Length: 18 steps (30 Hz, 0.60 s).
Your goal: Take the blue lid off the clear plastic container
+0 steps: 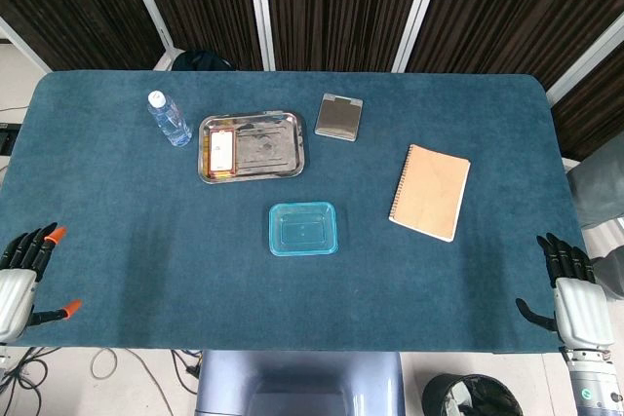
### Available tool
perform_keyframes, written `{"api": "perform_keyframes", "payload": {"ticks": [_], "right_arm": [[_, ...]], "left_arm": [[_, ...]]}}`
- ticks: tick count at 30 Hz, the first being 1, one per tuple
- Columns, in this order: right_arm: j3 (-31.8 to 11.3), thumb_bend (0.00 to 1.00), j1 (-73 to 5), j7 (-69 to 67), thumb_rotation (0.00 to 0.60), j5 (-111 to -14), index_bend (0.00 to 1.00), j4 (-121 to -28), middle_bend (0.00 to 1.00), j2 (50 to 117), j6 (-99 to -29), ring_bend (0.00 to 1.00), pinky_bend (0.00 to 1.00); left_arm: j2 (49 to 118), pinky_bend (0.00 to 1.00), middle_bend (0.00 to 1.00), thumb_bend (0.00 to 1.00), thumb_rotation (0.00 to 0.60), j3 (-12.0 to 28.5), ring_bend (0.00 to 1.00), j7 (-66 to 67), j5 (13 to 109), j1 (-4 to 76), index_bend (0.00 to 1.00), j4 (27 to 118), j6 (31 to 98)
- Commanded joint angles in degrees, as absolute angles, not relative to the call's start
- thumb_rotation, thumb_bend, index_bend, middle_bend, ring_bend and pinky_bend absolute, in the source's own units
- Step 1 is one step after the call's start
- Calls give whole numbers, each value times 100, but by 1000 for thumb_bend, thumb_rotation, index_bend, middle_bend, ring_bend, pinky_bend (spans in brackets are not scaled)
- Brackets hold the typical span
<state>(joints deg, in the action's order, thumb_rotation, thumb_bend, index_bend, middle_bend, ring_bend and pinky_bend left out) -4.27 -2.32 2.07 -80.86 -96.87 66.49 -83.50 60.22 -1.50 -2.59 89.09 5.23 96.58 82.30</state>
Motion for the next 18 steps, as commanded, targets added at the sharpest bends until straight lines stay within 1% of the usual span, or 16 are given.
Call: {"api": "perform_keyframes", "payload": {"ticks": [1, 10, 18], "right_arm": [[-428, 309, -232, 207, 600, -8086, 0, -9688, 0, 6649, -8349, 0, 0], [-422, 309, -227, 221, 600, -8068, 0, -9709, 0, 6653, -8341, 0, 0], [-436, 309, -230, 246, 600, -8031, 0, -9721, 0, 6665, -8333, 0, 0]], "left_arm": [[6022, 18, 0, 0, 600, -151, 0, -256, 8907, 523, 0, 9658, 8228], [6034, 19, 0, 0, 600, -147, 0, -254, 8876, 529, 0, 9668, 8198], [6041, 18, 0, 0, 600, -80, 0, -363, 8615, 626, 0, 9949, 7935]]}}
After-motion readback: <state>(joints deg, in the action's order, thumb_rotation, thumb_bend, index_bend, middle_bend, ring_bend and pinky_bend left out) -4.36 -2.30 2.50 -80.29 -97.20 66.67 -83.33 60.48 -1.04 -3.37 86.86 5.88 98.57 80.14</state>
